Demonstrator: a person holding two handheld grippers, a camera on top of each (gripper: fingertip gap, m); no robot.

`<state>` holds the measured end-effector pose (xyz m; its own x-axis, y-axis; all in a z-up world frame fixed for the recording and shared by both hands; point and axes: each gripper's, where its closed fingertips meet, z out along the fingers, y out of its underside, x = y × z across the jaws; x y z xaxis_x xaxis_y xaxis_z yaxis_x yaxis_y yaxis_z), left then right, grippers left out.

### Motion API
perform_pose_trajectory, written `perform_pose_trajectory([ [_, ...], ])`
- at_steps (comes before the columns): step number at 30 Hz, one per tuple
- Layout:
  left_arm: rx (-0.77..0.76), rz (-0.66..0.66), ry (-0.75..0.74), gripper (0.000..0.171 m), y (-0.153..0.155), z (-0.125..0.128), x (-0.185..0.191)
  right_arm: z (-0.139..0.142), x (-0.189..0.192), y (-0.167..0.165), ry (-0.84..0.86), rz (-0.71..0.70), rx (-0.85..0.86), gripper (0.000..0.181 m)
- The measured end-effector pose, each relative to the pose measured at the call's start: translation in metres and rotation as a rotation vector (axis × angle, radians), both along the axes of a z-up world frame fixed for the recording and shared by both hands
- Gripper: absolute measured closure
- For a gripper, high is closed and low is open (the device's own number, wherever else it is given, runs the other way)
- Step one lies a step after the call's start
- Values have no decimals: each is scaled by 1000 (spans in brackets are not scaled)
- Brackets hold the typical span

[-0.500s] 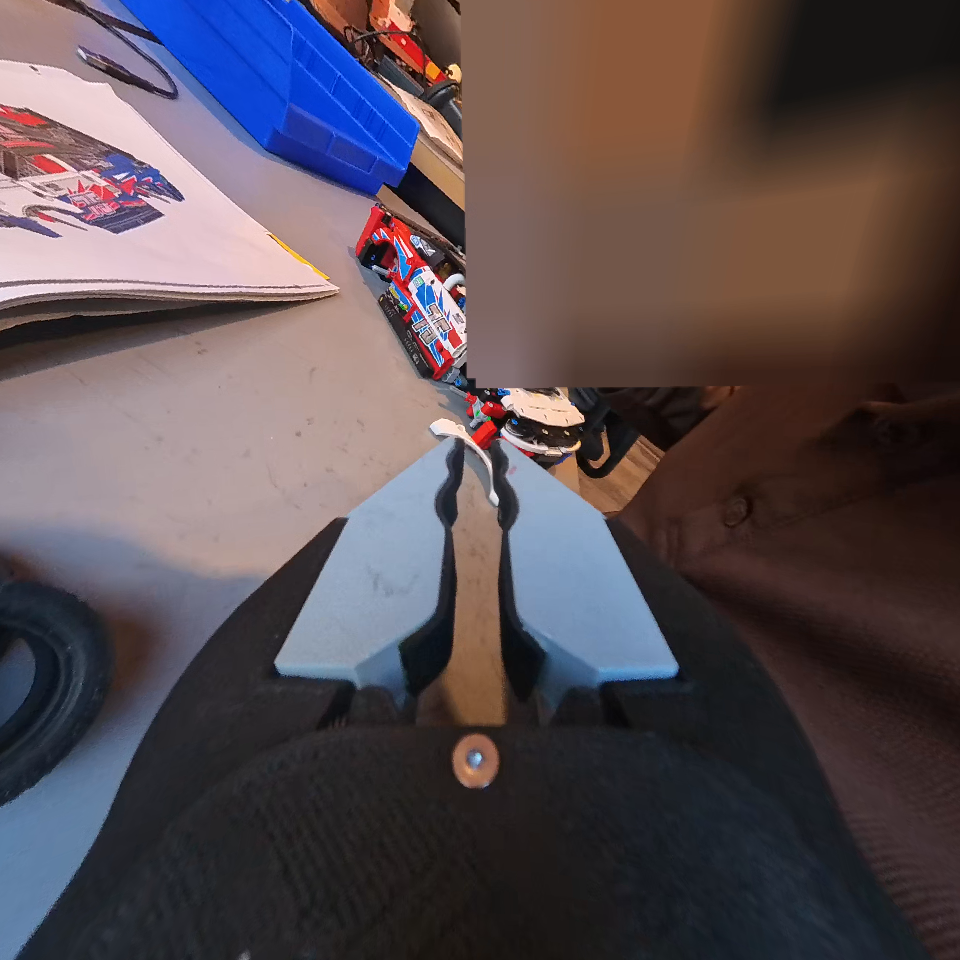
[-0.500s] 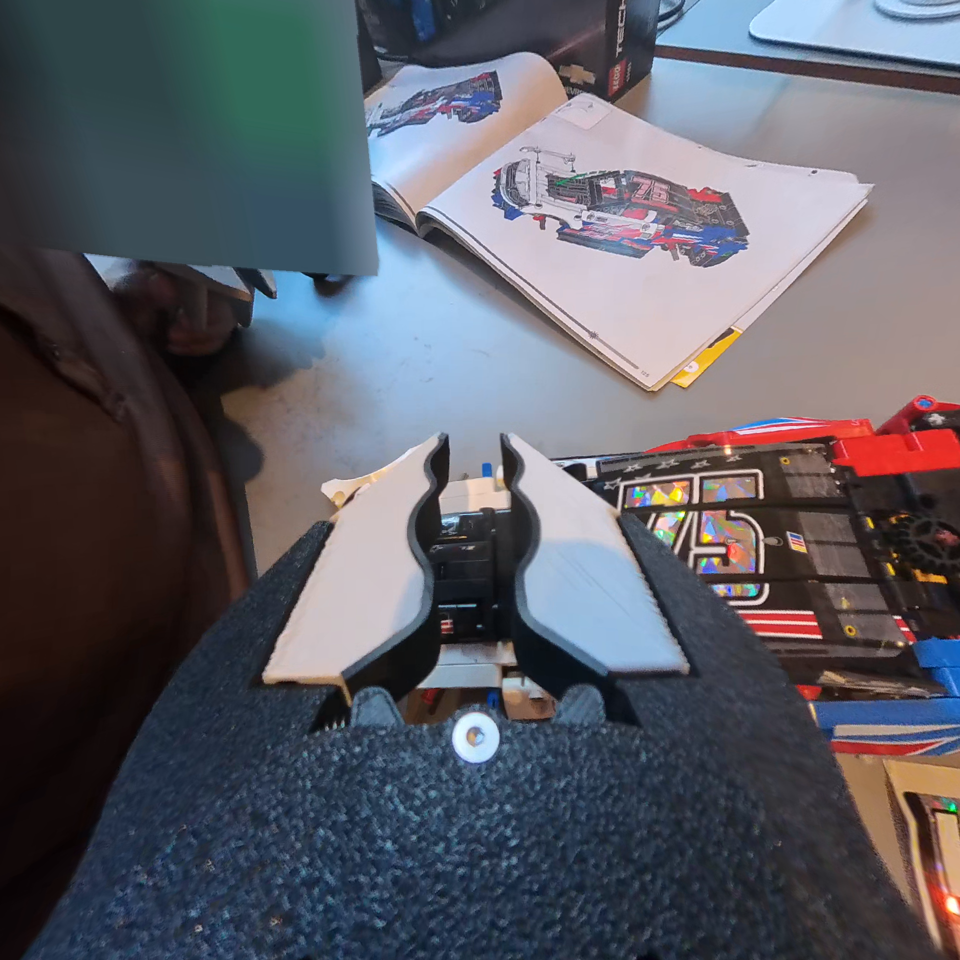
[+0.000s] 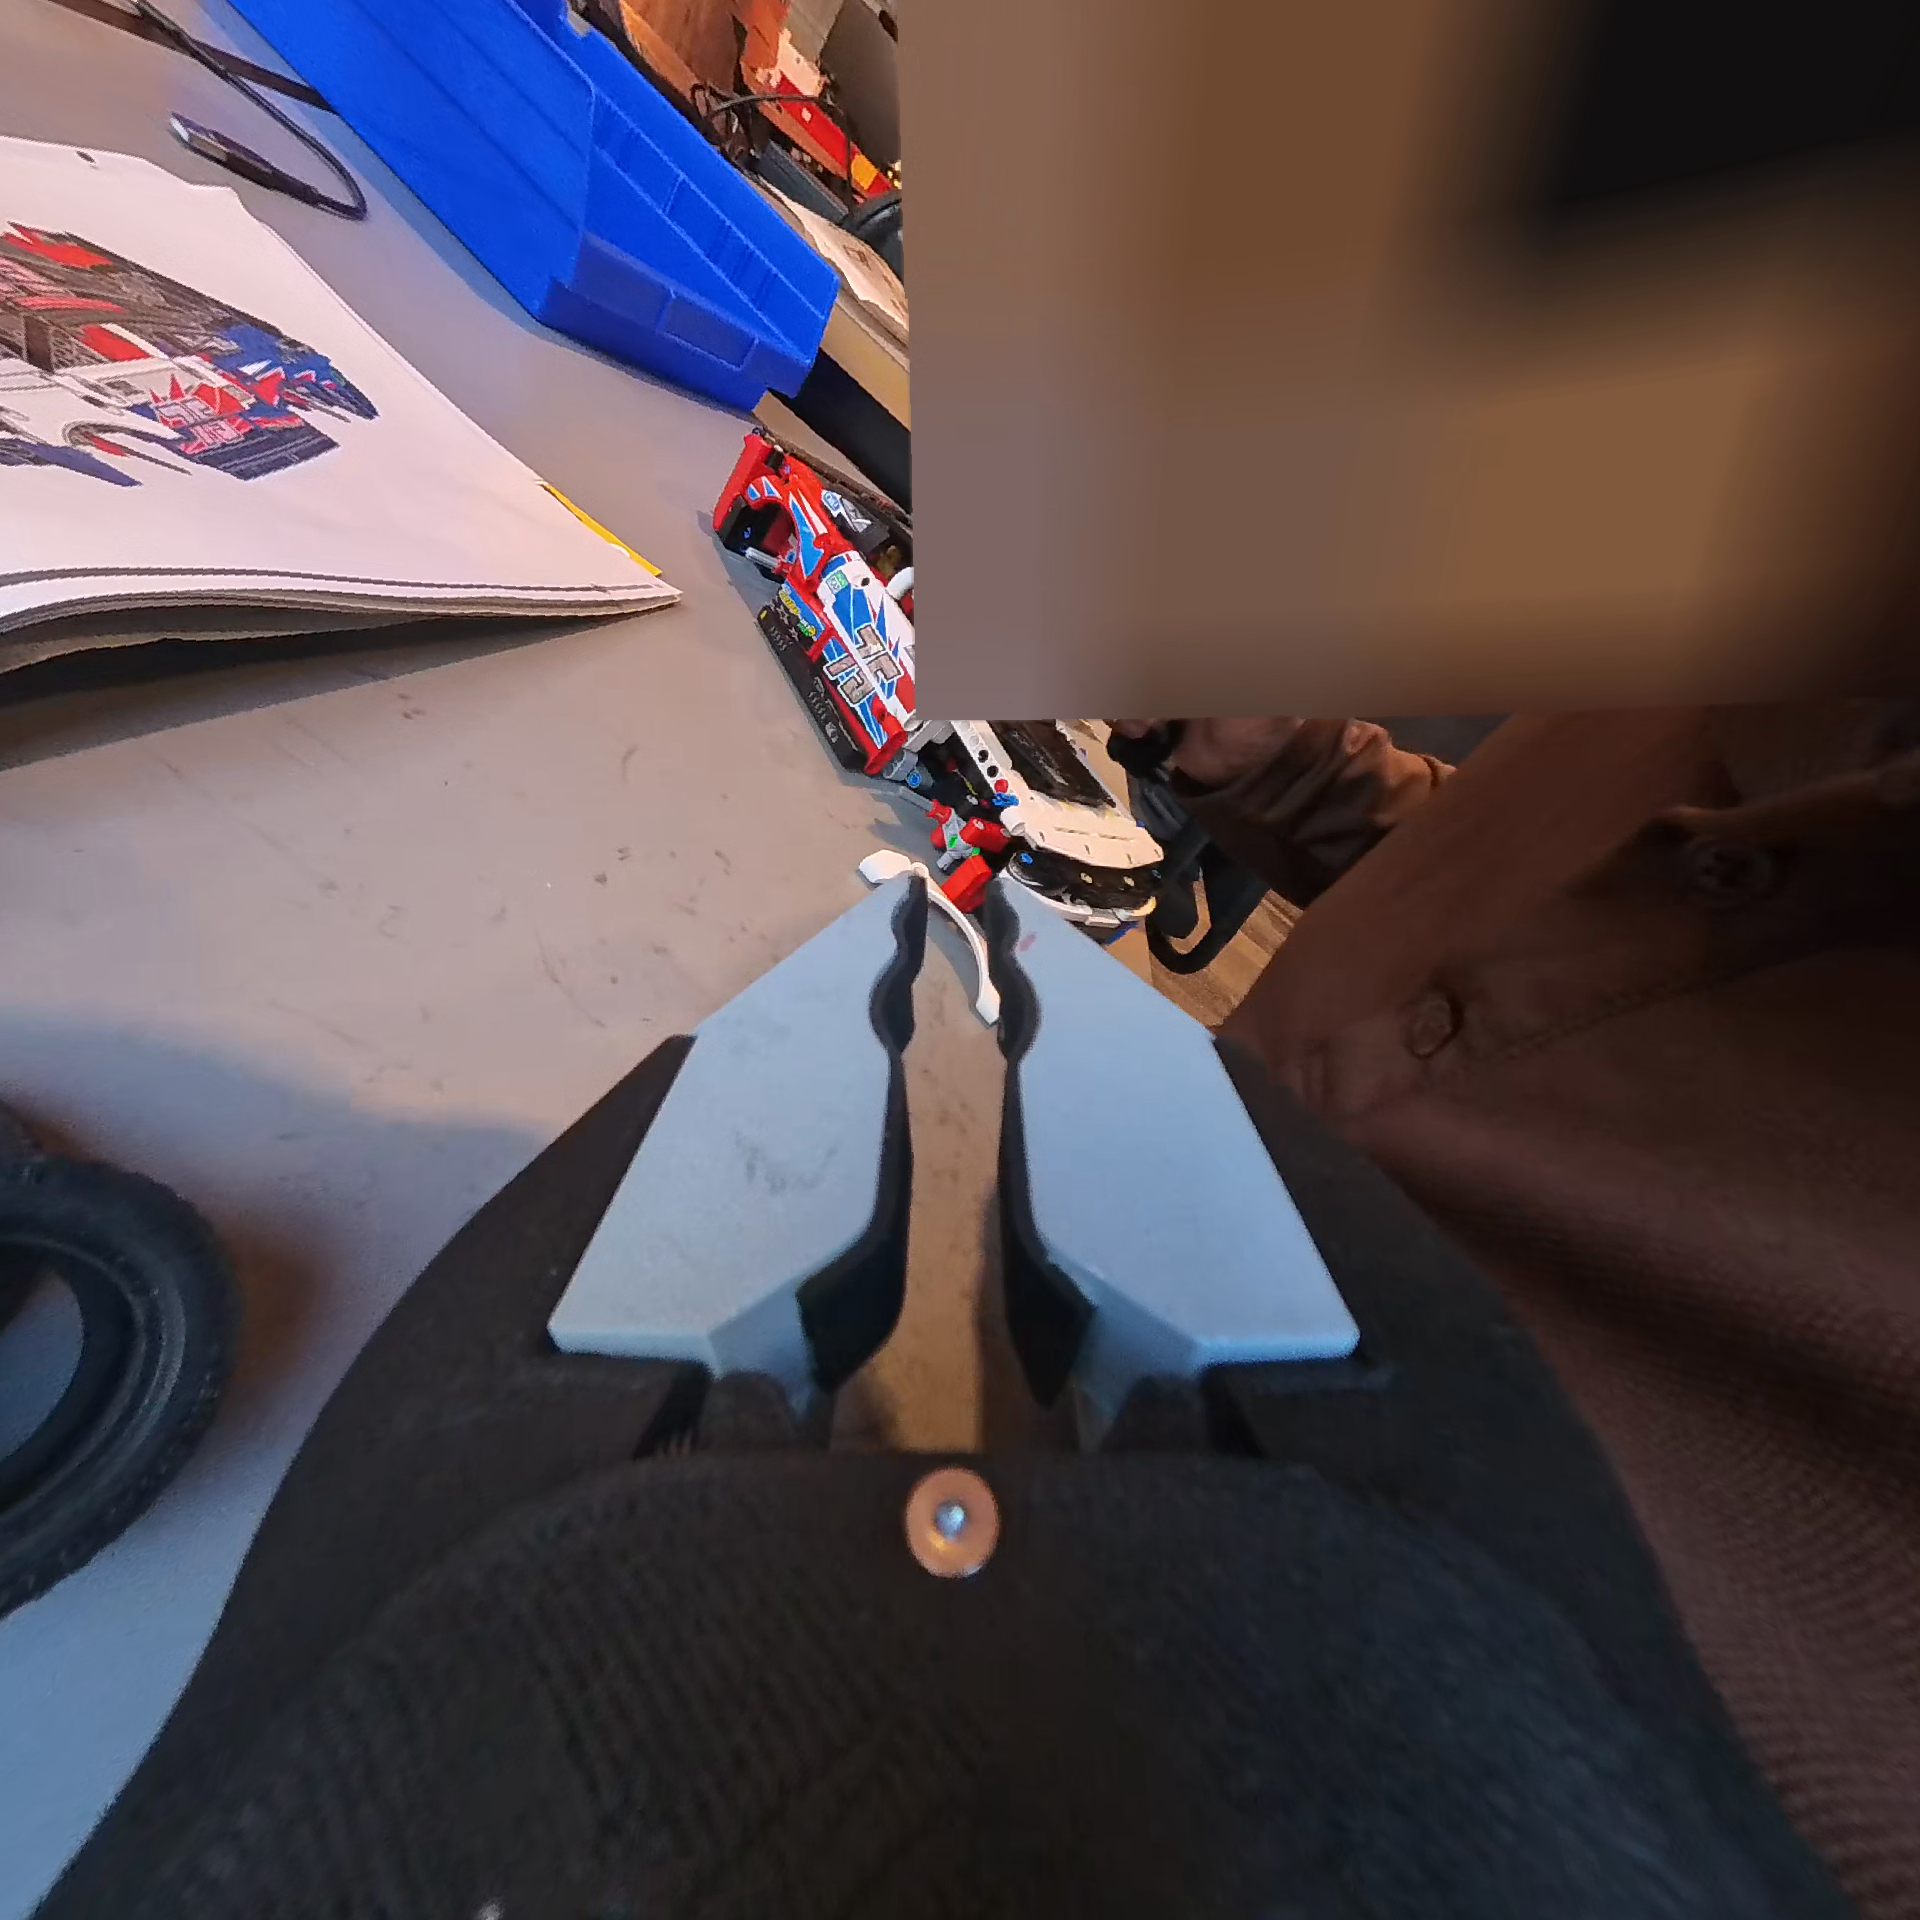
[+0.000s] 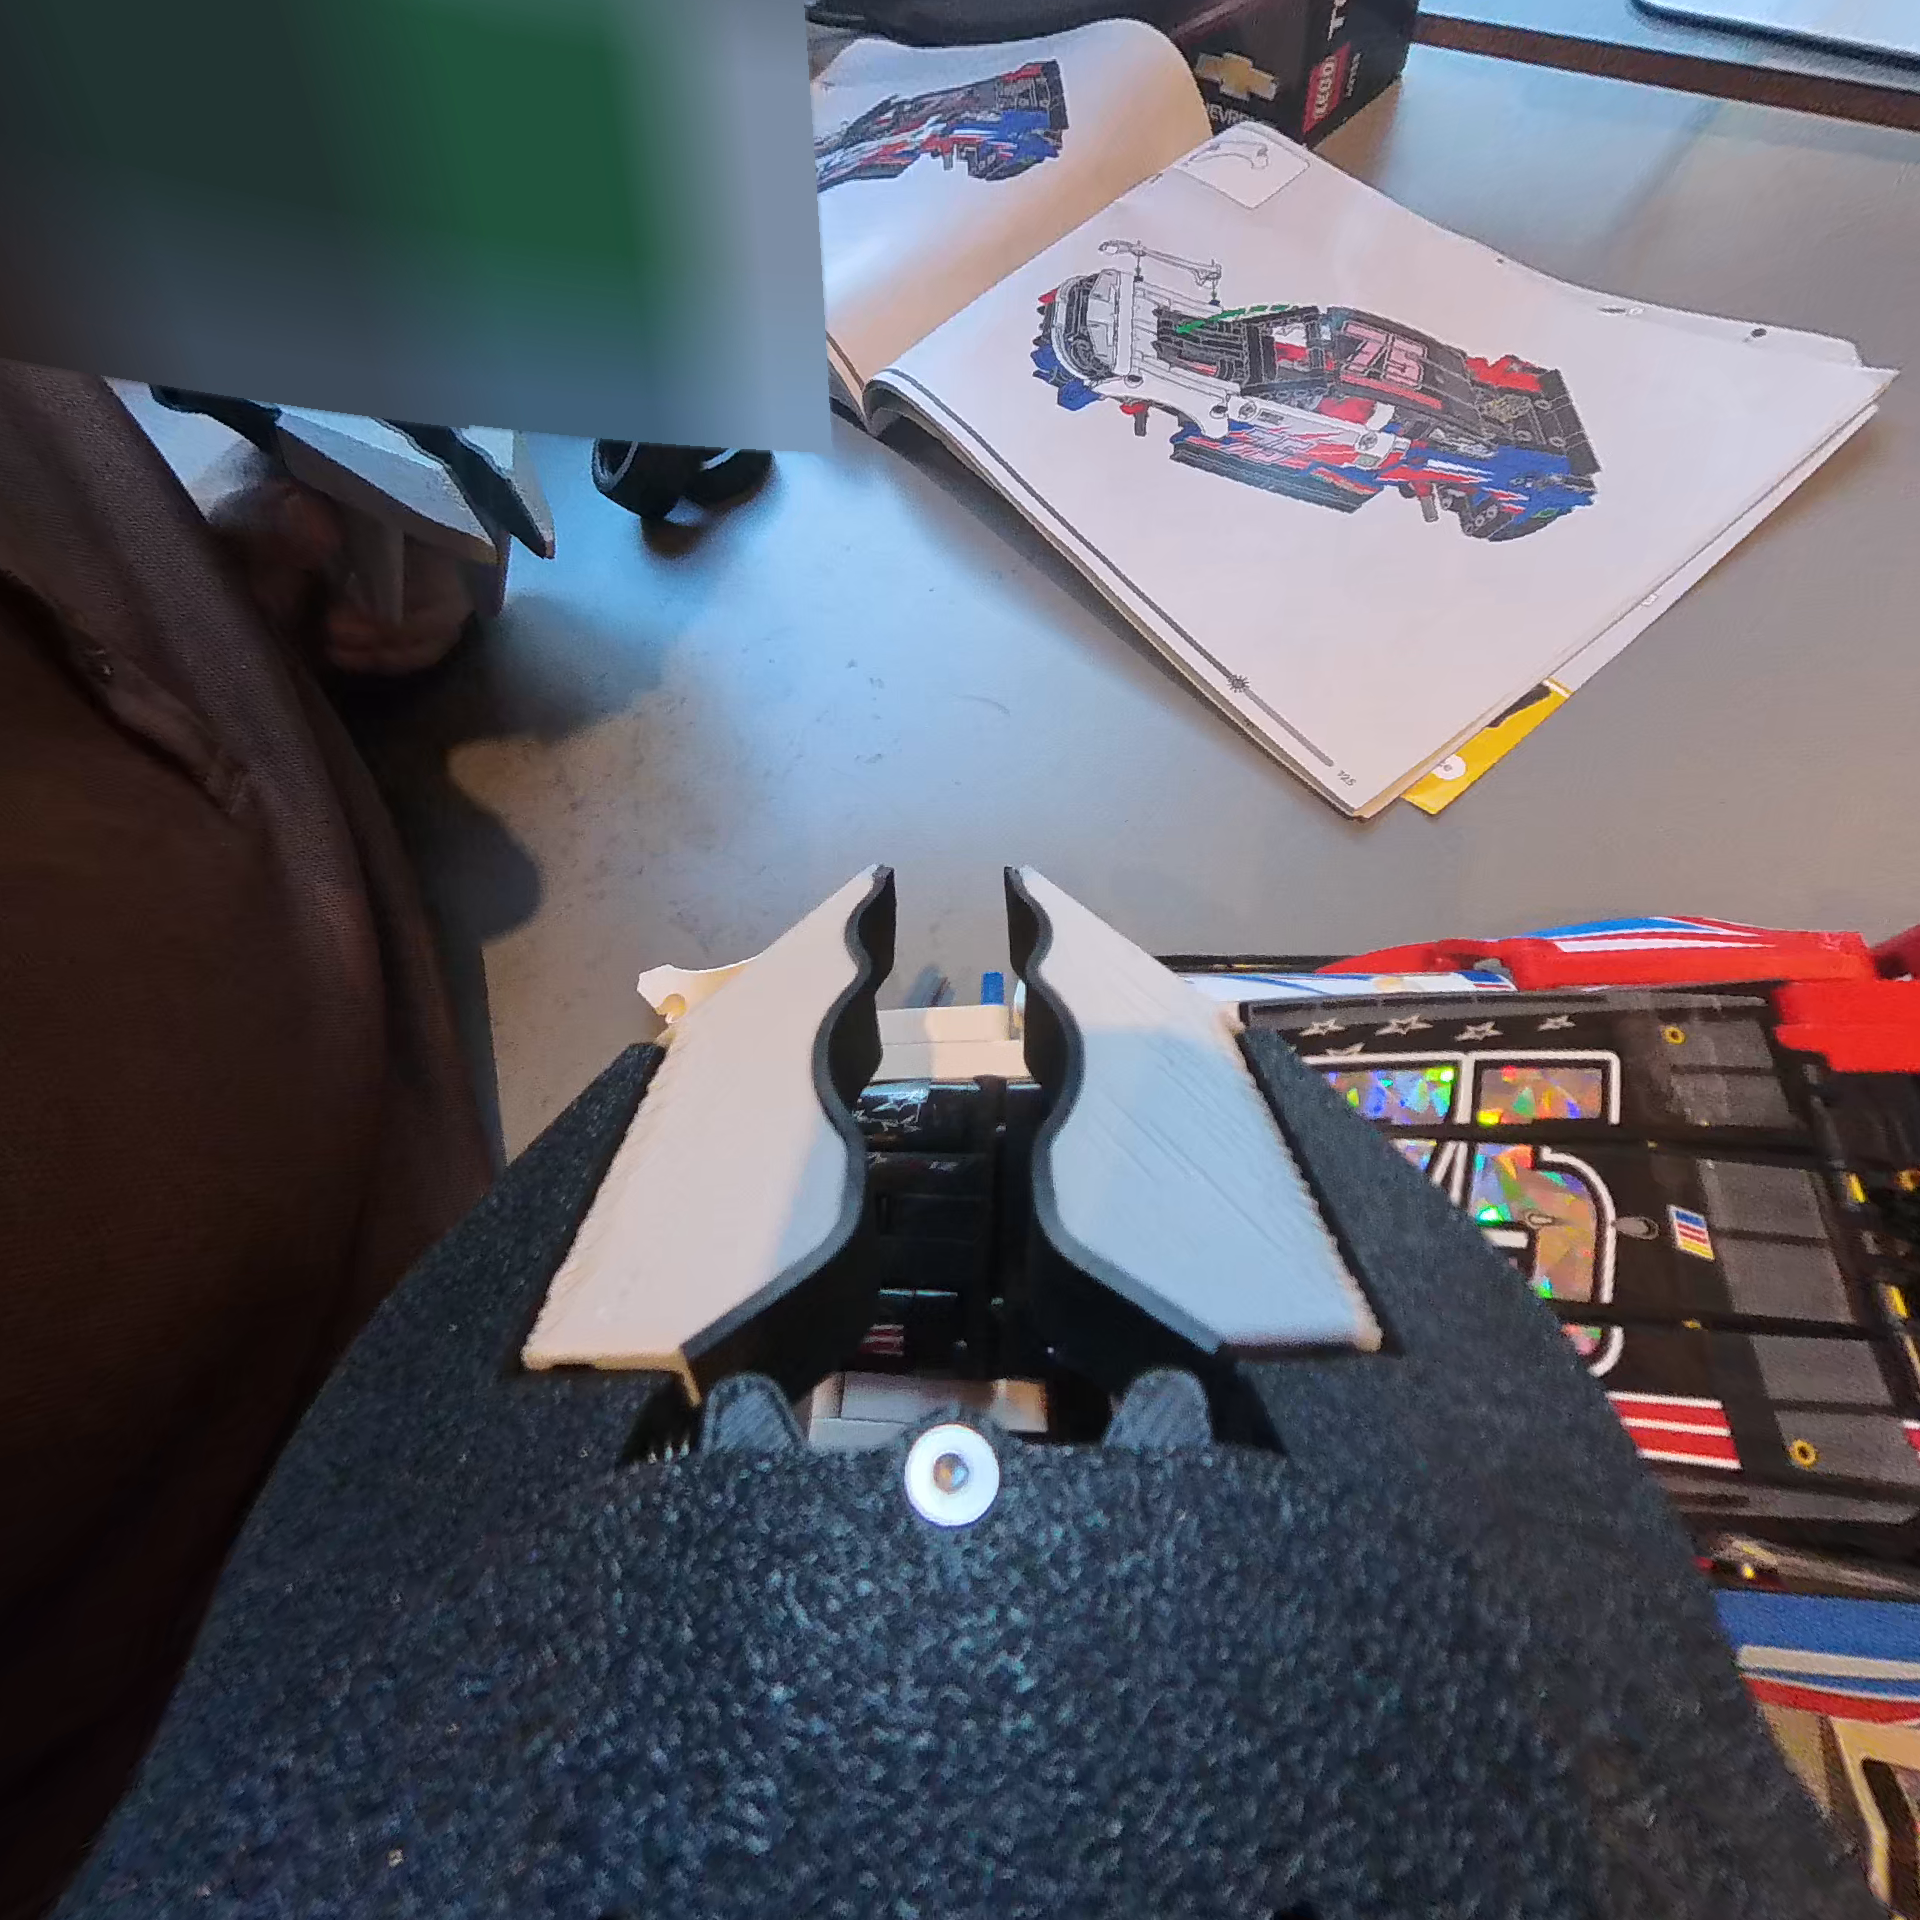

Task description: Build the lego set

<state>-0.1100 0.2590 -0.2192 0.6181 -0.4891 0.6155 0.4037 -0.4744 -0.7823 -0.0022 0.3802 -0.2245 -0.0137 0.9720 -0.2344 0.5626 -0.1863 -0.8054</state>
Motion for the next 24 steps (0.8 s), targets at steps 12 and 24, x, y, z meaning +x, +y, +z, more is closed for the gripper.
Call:
perform_pose_trajectory([
  [12,2,-2,-1,163,0,0,0,-4,1,1,-3,-5,-5,160],
  [24,0,-2,-4,162,0,0,0,-8,2,-1,-35,5,22,160],
])
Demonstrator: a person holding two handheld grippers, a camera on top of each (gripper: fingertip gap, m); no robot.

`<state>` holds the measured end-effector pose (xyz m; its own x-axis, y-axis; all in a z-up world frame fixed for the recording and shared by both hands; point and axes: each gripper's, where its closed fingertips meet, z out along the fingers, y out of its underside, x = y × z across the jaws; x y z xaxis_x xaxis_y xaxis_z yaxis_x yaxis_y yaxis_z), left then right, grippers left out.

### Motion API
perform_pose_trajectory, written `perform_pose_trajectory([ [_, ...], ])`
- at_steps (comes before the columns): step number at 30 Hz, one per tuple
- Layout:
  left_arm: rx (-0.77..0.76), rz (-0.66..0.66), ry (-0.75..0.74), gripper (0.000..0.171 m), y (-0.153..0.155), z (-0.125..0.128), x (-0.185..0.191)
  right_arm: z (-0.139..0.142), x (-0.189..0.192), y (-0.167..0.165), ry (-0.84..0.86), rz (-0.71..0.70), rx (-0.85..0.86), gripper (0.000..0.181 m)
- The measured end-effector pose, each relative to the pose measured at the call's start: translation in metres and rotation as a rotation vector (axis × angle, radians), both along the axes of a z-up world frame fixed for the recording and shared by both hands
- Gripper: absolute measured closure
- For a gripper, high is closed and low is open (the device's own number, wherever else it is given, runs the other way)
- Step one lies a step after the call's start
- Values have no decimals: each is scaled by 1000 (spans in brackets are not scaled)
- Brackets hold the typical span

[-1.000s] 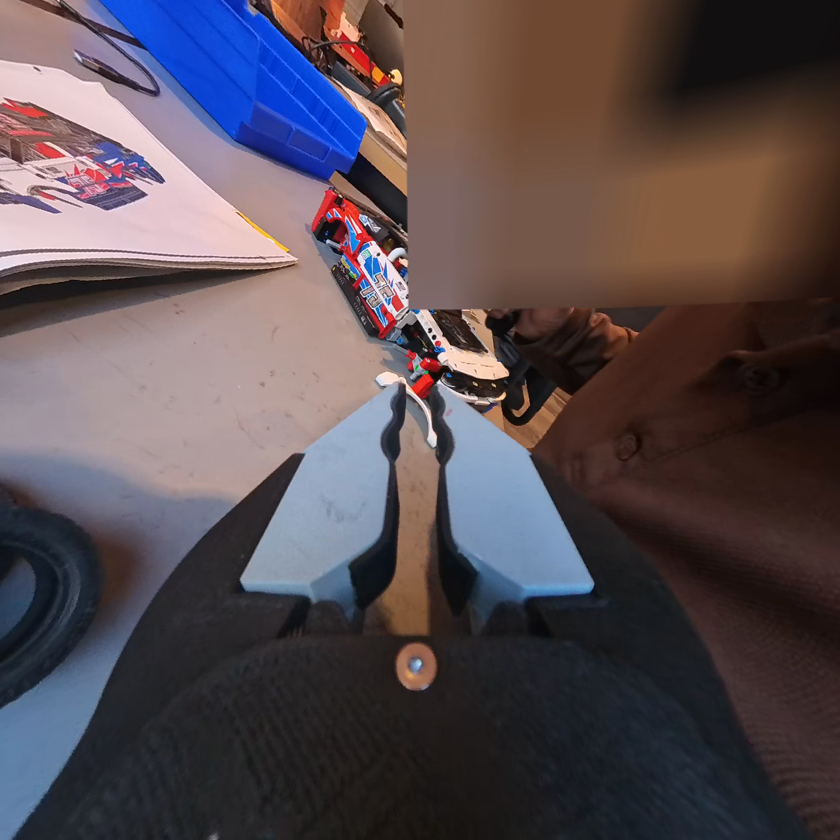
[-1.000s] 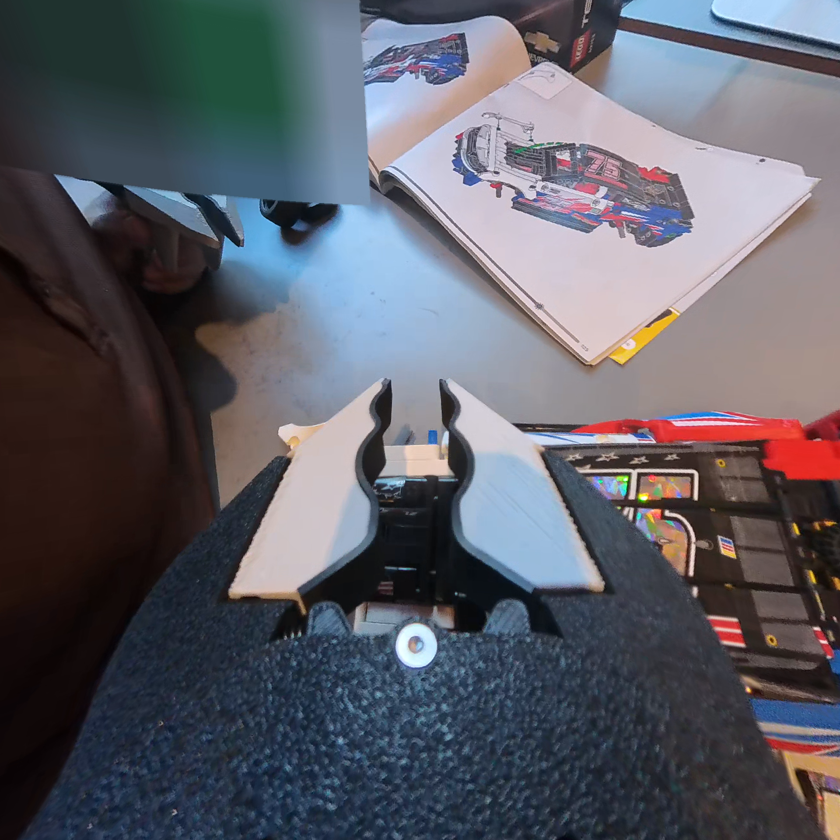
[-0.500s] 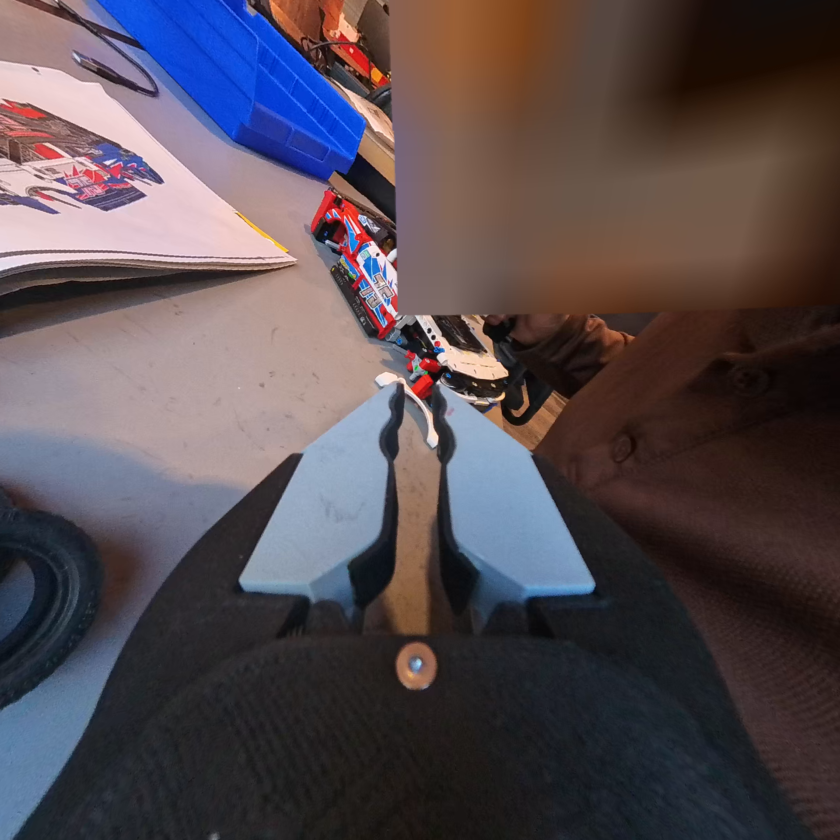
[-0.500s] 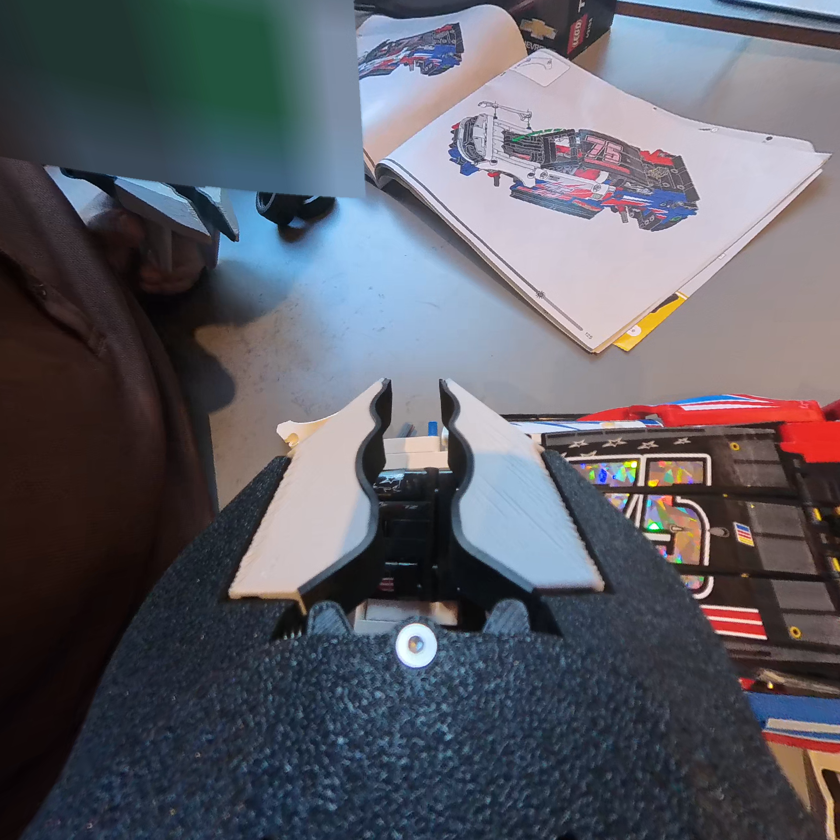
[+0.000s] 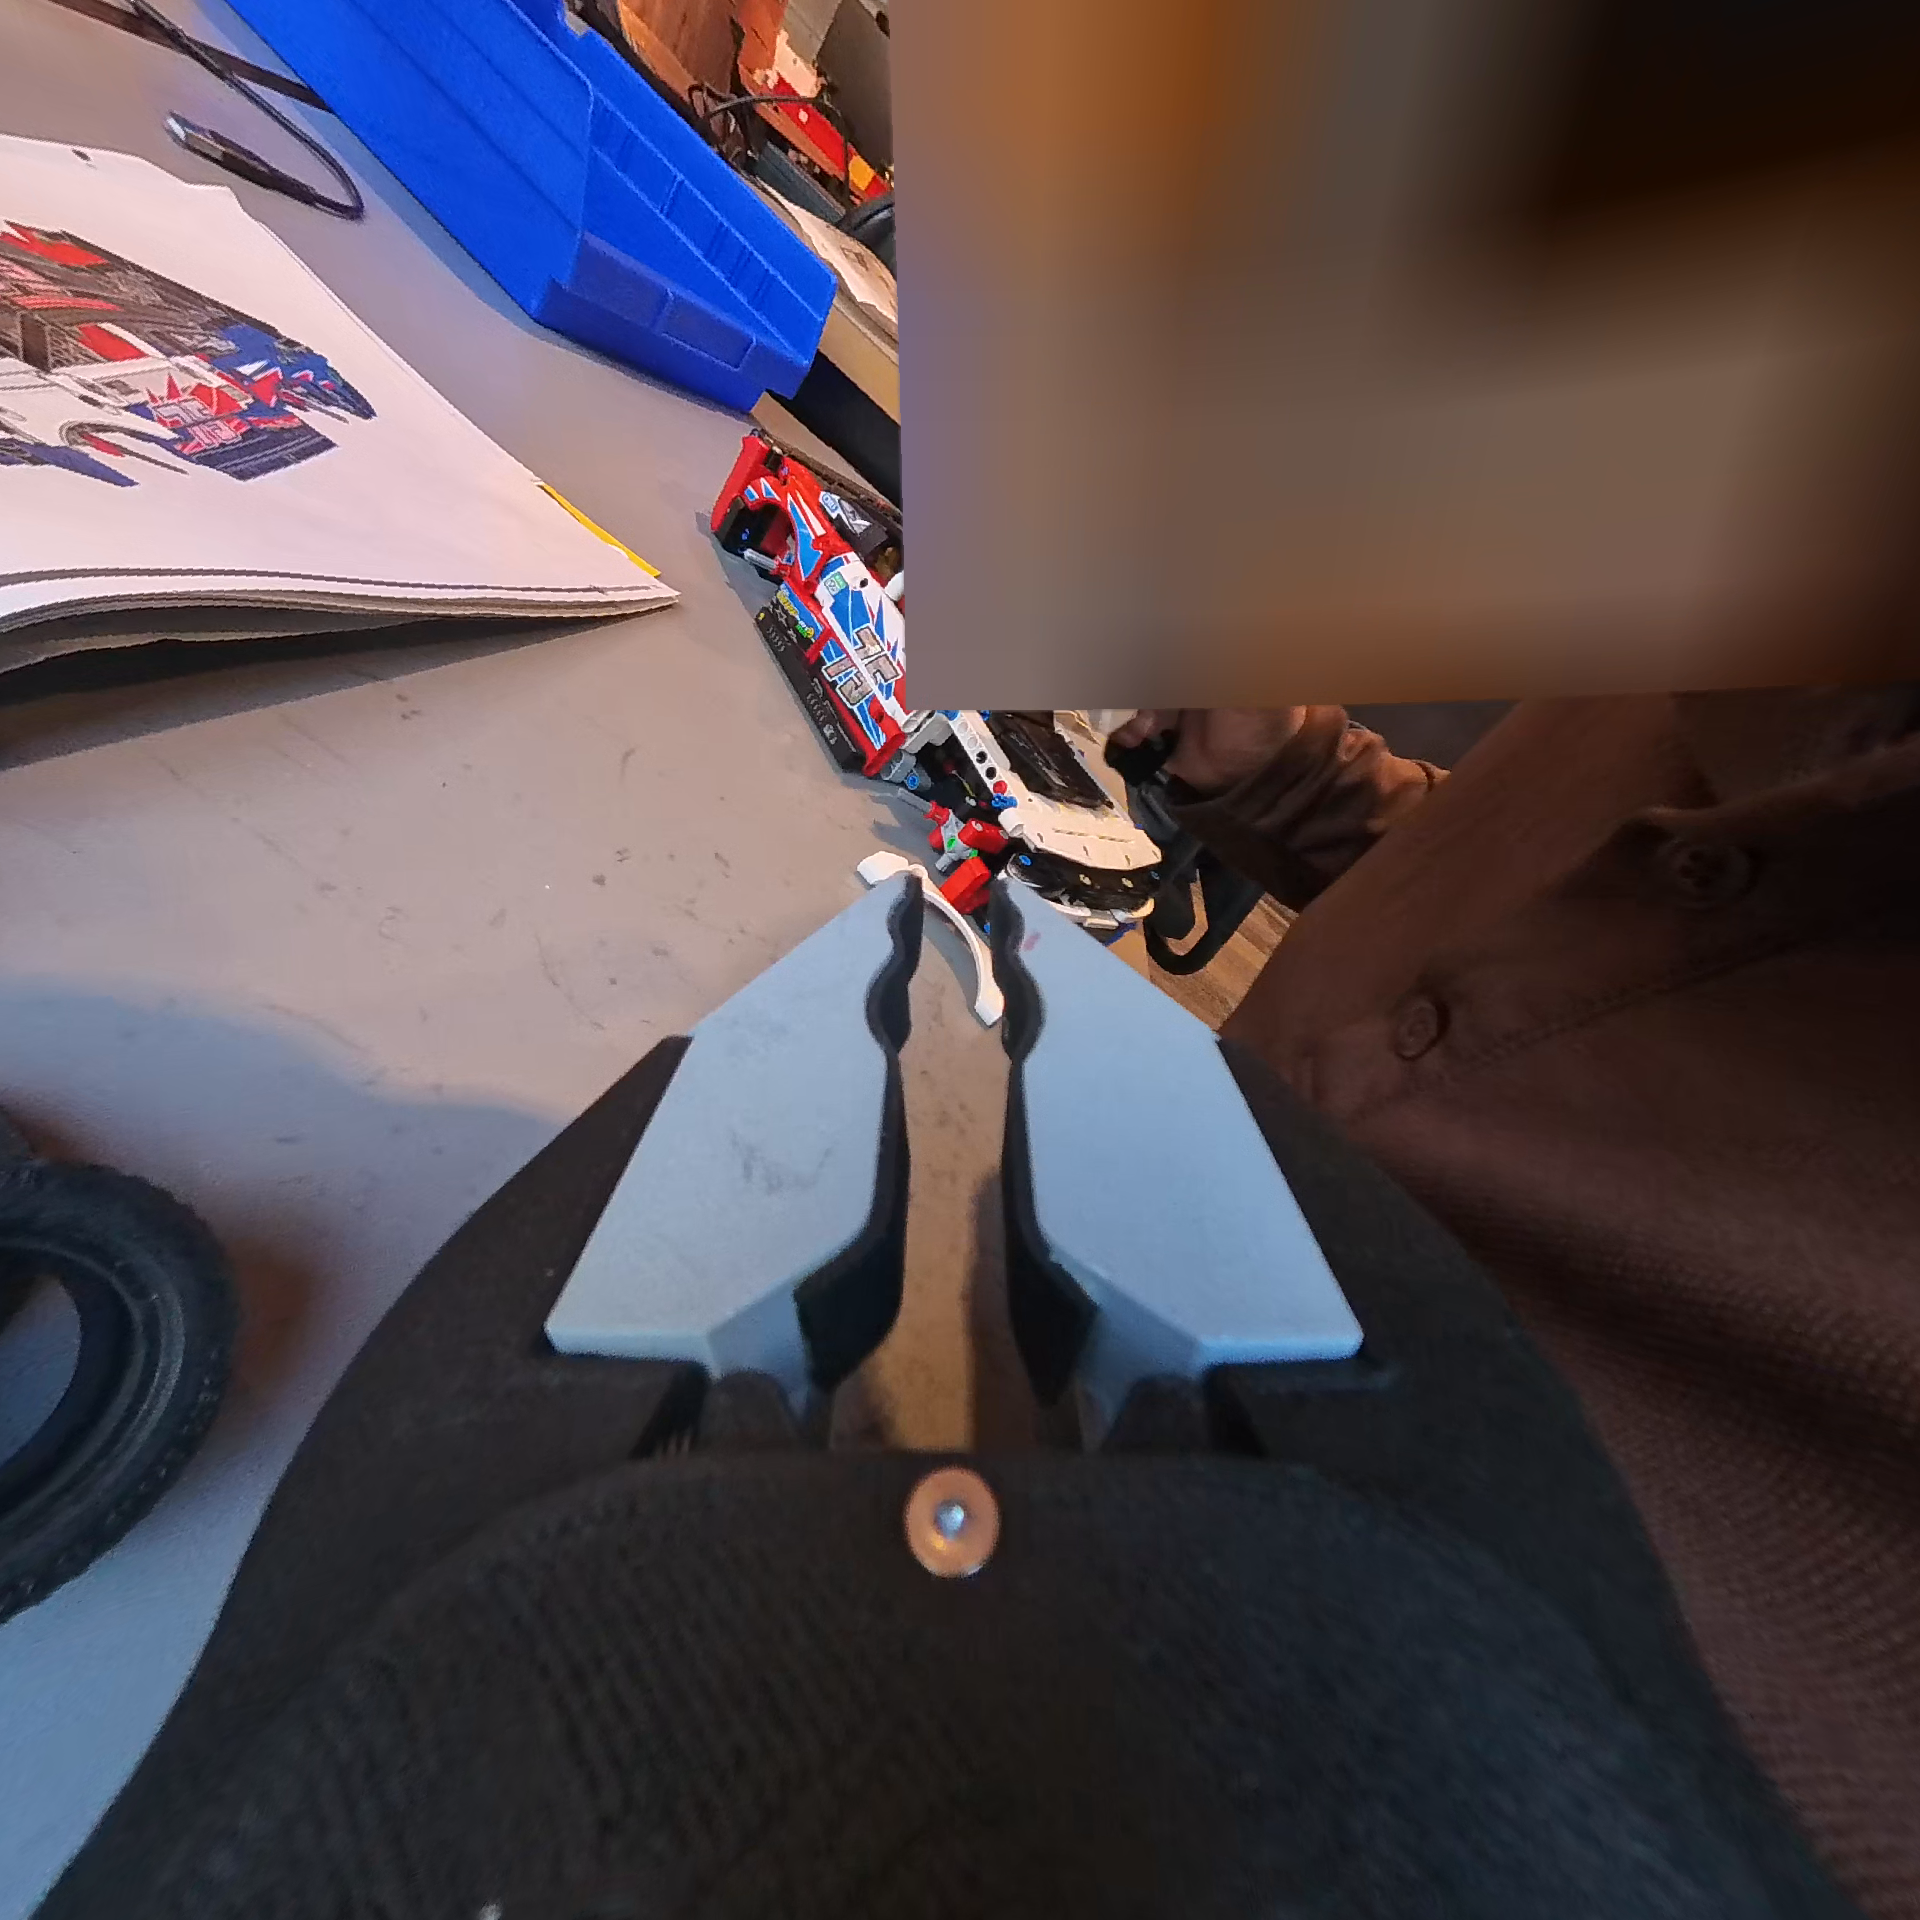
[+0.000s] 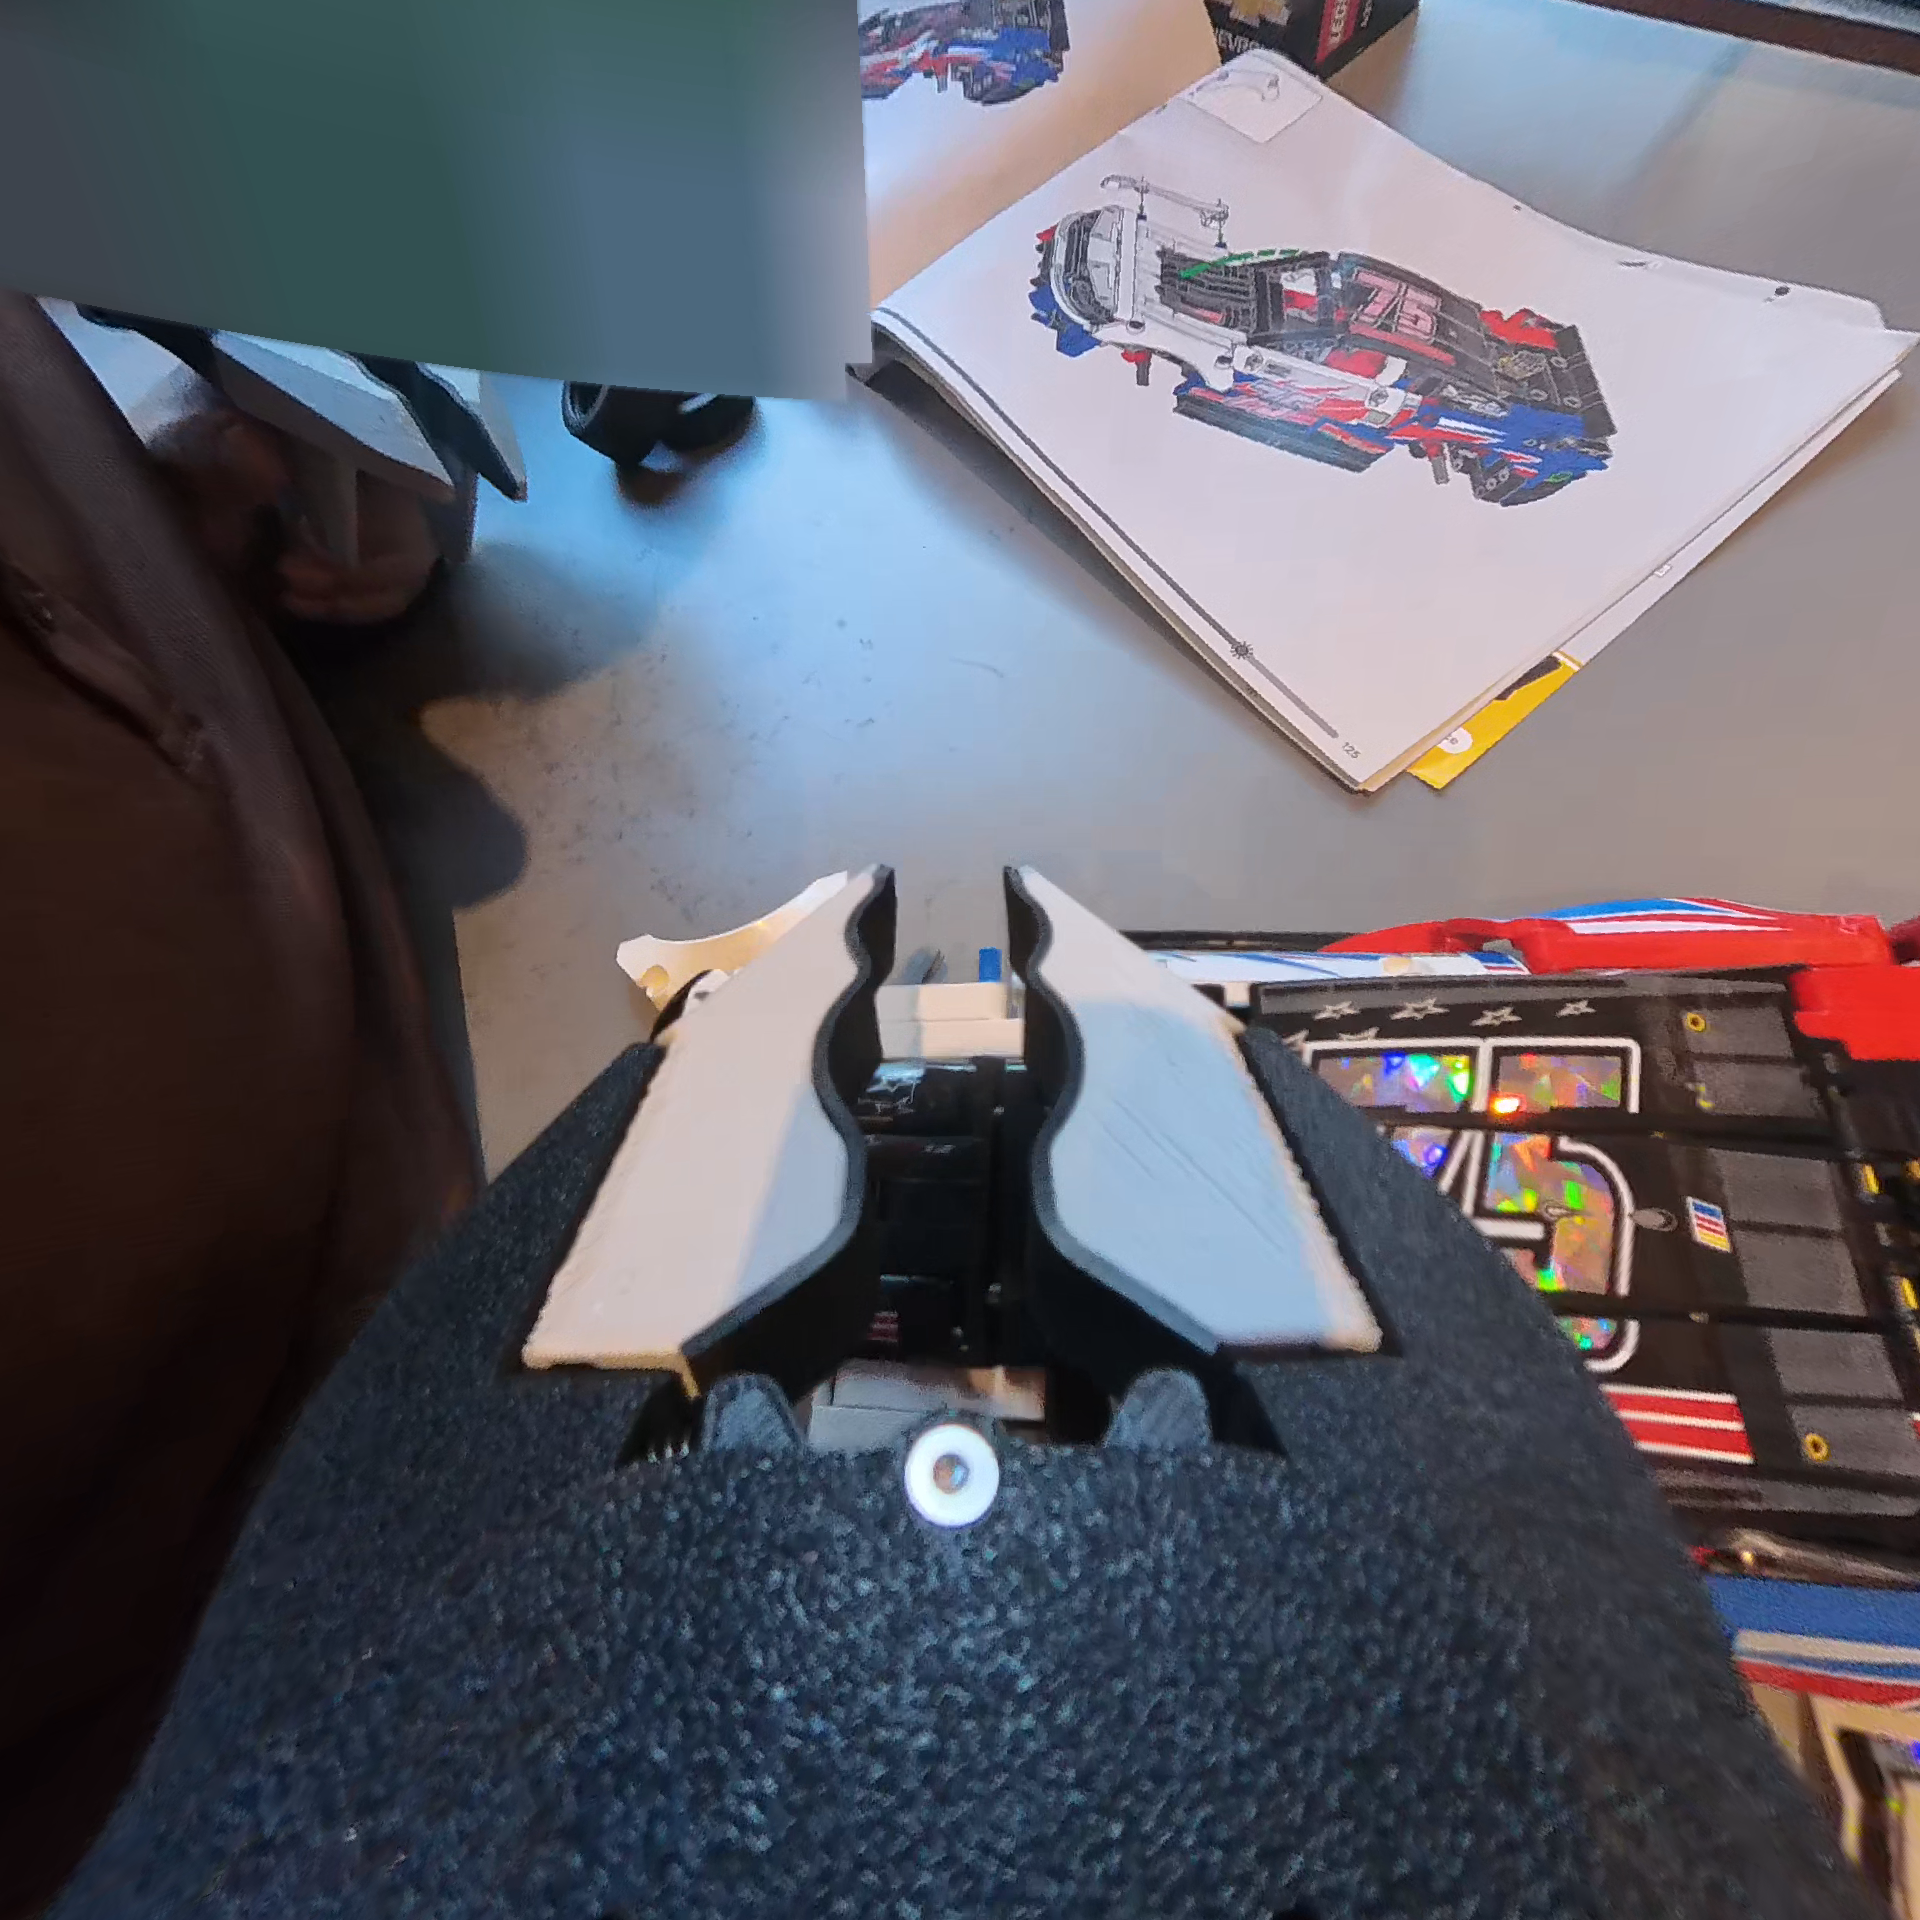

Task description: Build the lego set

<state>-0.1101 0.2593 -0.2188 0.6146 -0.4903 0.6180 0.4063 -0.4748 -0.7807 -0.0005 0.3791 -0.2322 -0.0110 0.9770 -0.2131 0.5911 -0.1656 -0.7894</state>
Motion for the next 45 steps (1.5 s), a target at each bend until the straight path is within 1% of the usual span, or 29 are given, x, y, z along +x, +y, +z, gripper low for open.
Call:
perform_pose_trajectory([
  [4,0,0,0,162,0,0,0,-2,0,-4,-23,16,27,160],
  [11,1,2,-3,162,0,0,-1,-5,-2,-5,-18,17,13,160],
  [18,0,2,-6,161,0,0,-1,-1,-3,-3,4,7,-8,160],
  [33,-1,1,-7,161,0,0,-1,-4,-3,-3,-5,6,-4,160],
  [40,-12,-5,-2,157,0,-2,1,10,8,5,59,-64,-14,160],
  [45,-14,-16,10,156,2,-3,3,18,29,14,84,-171,28,164],
])
